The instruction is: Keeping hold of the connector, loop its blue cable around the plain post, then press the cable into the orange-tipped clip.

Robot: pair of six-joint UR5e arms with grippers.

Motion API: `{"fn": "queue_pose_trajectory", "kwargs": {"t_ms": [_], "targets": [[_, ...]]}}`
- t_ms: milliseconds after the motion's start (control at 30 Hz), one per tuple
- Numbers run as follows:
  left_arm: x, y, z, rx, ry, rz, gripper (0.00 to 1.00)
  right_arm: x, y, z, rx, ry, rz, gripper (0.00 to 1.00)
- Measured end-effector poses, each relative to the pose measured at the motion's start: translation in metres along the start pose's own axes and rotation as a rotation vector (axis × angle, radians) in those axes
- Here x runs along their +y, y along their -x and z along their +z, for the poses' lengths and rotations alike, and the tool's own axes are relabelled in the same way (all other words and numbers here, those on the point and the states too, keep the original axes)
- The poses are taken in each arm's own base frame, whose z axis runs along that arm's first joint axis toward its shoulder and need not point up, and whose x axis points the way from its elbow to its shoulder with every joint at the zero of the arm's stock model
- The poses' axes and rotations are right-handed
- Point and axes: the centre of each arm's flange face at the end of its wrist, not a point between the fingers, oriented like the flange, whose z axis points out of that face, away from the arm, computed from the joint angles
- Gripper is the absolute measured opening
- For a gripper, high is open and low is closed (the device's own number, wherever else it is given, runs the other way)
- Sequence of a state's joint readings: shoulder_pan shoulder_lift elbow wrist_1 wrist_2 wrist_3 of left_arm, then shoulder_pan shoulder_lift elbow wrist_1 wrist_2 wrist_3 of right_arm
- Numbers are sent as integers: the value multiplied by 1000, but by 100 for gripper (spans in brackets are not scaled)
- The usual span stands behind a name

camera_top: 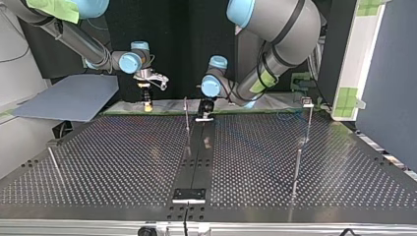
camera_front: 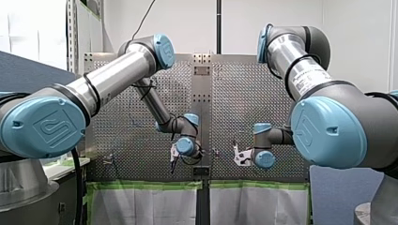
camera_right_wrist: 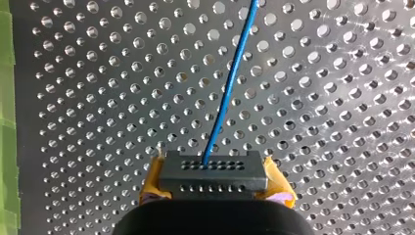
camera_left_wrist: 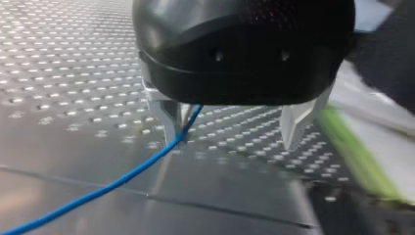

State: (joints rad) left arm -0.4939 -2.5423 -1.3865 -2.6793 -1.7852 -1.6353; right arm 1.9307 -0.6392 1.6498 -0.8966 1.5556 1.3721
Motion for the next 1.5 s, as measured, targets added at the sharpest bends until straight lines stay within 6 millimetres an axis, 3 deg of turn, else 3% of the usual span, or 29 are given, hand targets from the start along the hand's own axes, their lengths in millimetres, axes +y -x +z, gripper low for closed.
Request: {"fn": "queue_pose_trajectory", "kwargs": {"t_ms": [233, 533, 1100, 1500], "targets": [[-4, 14, -22, -18, -23, 70, 100, 0, 0, 0, -5, -1, 1, 0], [-29, 35, -56, -98, -110, 86, 100, -3, 1, -2, -12, -6, 0, 0], [-48, -31, -122, 22, -156, 108, 100, -3, 1, -2, -18, -7, 1, 0], [-53, -33, -125, -2, -151, 83, 100, -2, 2, -2, -15, -14, 2, 0]]}}
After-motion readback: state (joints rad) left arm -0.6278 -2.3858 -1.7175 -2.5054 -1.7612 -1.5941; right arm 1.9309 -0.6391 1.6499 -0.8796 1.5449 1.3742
